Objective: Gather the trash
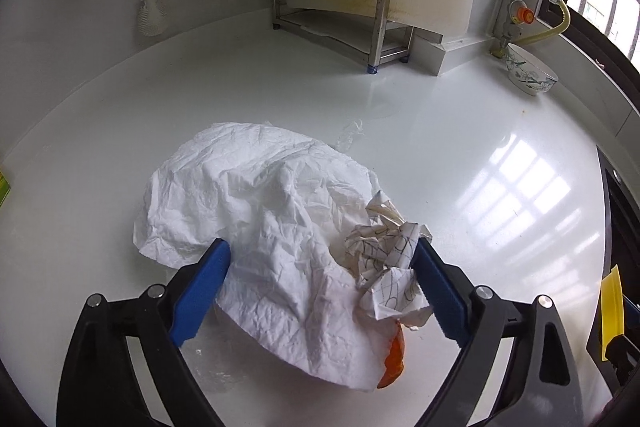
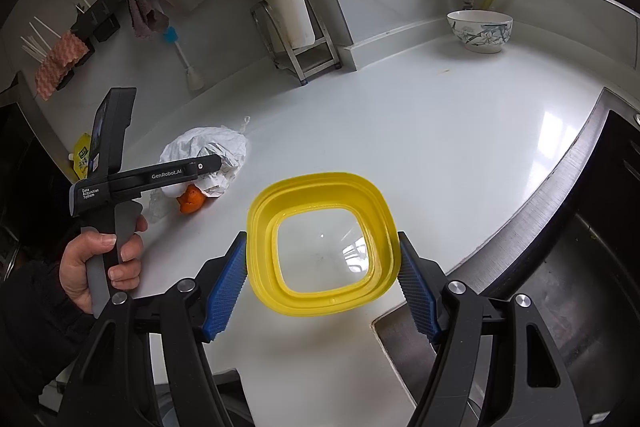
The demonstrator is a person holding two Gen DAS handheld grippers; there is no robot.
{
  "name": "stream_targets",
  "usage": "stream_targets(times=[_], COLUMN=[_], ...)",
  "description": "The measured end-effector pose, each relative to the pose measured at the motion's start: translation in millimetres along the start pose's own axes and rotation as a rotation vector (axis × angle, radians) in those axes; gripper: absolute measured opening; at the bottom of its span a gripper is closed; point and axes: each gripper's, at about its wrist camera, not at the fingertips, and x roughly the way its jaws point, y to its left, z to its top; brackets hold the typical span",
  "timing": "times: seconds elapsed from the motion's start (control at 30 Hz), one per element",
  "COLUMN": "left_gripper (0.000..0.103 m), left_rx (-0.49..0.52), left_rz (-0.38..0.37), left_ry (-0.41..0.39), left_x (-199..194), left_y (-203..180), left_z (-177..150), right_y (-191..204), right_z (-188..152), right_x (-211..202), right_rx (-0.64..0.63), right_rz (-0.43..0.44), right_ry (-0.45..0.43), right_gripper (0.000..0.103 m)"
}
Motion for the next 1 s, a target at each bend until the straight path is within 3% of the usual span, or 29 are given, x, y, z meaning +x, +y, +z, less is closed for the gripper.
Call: stream_targets(times=[0.07, 0.2, 0.3, 0.43, 1.0], left_gripper=[0.073, 0.043, 0.034, 0.028, 0.027], left_rx=[0.010, 0.040, 0.052, 0.041, 0.001], left_rz=[-0.020, -0.049, -0.046, -0.041, -0.026], left_ry=[0.004, 0.000, -0.013, -0.059, -0.169], left_x=[0, -6, -10, -20, -80], left_y=[-4, -15, -19, -16, -1], left_z=[-2, -2, -1, -2, 11], right_y=[-1, -1, -1, -2, -3], right_z=[0, 0, 0, 0, -2], right_x=[0, 0, 0, -1, -2], right_rx=[0.004, 0.008, 0.008, 0.007, 0.020], right_rz=[0.004, 0.004, 0.006, 0.009, 0.034], right_ry=[-0.002, 0.002, 0.002, -0.003, -0.016], right_gripper=[0.068, 0.068, 0.068, 0.069, 0.068])
